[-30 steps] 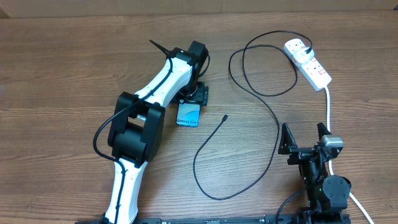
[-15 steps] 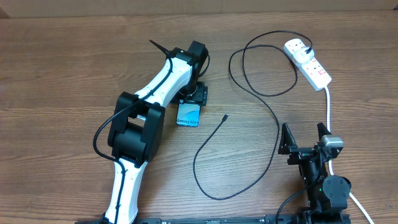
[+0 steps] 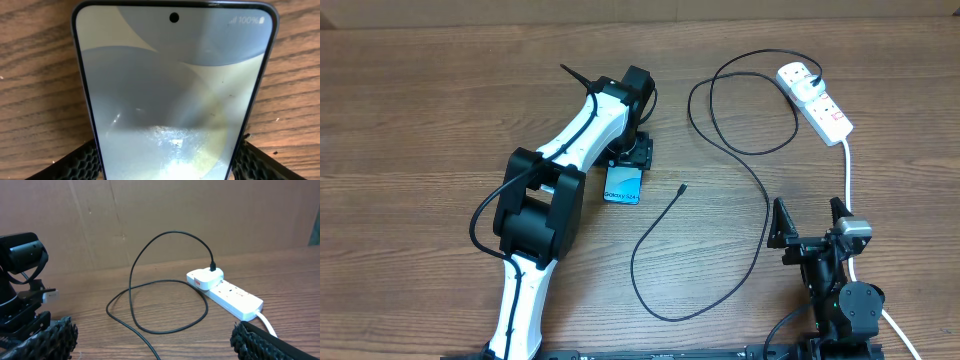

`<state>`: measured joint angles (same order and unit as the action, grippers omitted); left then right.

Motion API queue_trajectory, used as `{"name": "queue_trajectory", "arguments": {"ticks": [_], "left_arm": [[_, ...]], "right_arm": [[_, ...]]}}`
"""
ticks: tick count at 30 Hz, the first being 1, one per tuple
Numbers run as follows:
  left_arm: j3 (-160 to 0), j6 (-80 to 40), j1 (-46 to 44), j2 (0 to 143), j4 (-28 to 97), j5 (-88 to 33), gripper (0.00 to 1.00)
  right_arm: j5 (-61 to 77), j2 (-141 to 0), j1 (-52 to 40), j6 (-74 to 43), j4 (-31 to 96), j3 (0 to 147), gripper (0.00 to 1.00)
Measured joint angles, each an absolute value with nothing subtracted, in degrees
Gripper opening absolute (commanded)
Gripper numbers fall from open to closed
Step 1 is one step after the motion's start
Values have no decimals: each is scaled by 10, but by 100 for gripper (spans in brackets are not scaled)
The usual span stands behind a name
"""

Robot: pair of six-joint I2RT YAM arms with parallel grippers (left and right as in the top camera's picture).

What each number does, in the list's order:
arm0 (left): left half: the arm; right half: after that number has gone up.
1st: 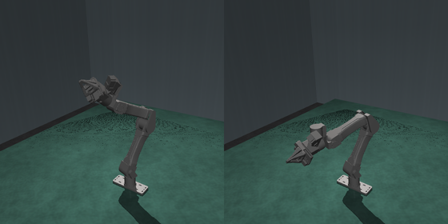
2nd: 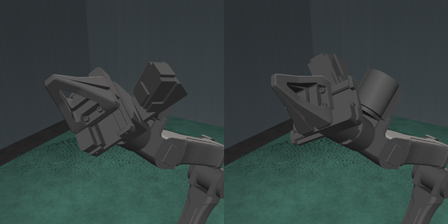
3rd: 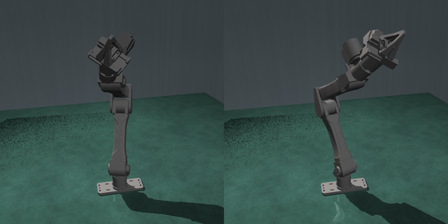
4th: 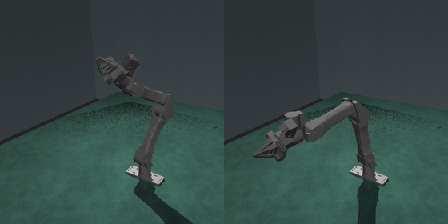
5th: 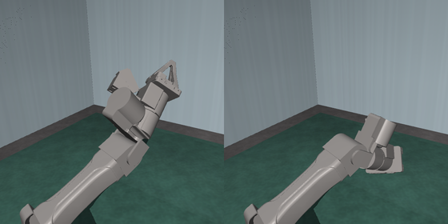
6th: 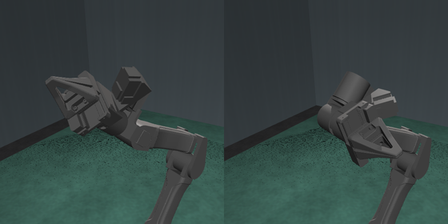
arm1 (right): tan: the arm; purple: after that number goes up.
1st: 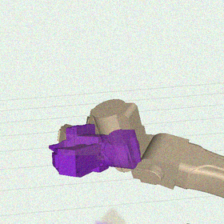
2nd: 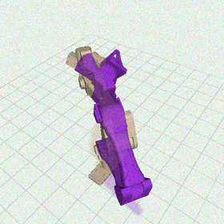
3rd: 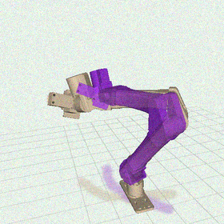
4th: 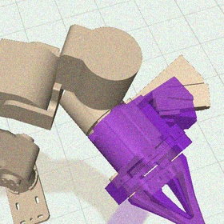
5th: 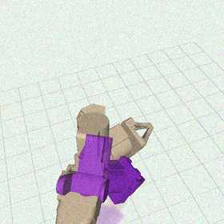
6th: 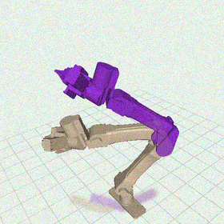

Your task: Plug charger to phone and switch on socket

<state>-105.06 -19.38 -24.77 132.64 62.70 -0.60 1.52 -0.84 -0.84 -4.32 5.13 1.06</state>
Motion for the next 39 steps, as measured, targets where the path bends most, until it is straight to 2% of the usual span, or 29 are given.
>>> {"name": "queue_trajectory", "arguments": {"ticks": [11,26,39], "left_arm": [[-1051,-194,-246,1326,662,-28,69],[-1059,-194,-211,1332,741,-124,69],[-1076,-194,-205,1333,763,-160,68]], "right_arm": [[15,-8,-8,-43,51,11,100],[15,-8,-8,-43,51,11,100],[15,-8,-8,-43,51,11,100]]}}
